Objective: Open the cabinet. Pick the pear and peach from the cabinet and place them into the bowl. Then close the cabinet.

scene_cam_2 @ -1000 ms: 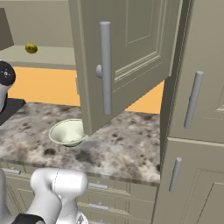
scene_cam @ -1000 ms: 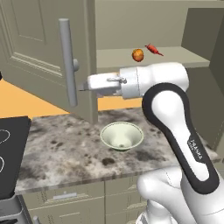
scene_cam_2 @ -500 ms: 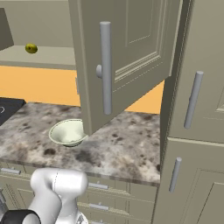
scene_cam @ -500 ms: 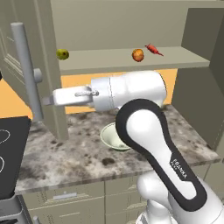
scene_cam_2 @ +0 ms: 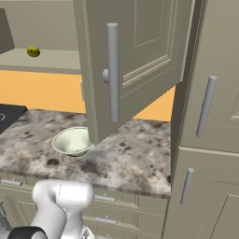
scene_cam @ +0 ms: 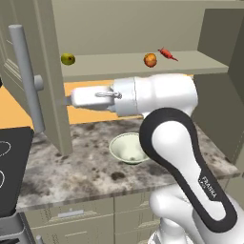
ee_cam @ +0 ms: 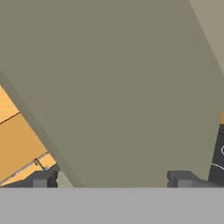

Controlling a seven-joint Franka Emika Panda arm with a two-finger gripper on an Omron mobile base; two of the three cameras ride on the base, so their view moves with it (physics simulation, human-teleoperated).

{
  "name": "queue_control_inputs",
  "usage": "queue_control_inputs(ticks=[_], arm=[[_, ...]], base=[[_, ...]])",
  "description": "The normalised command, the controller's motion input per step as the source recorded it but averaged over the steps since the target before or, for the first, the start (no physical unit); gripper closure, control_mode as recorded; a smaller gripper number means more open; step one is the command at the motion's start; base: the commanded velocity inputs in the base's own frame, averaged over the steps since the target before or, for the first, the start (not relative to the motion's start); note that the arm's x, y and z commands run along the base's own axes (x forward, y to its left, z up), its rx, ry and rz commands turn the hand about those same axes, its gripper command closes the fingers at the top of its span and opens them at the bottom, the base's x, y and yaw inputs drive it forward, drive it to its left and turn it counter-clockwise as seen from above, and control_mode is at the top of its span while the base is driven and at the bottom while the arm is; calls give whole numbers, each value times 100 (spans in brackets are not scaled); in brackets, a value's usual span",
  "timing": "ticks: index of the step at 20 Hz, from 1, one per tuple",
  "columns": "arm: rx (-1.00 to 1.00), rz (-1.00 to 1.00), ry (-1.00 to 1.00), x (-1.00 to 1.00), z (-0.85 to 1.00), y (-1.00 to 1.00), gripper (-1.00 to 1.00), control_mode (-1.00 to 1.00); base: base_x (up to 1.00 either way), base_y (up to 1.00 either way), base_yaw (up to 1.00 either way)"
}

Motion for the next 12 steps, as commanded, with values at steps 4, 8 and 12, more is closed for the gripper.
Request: queue_control_inputs(ticks=[4, 8, 12], arm=[[-8, -22, 13, 0, 34, -66, -100, -100], [-12, -23, 16, 0, 13, -61, -100, -100], [-15, -25, 13, 0, 1, -66, -100, -100]], base=[[0, 0, 0], [0, 0, 0], [0, 0, 0]])
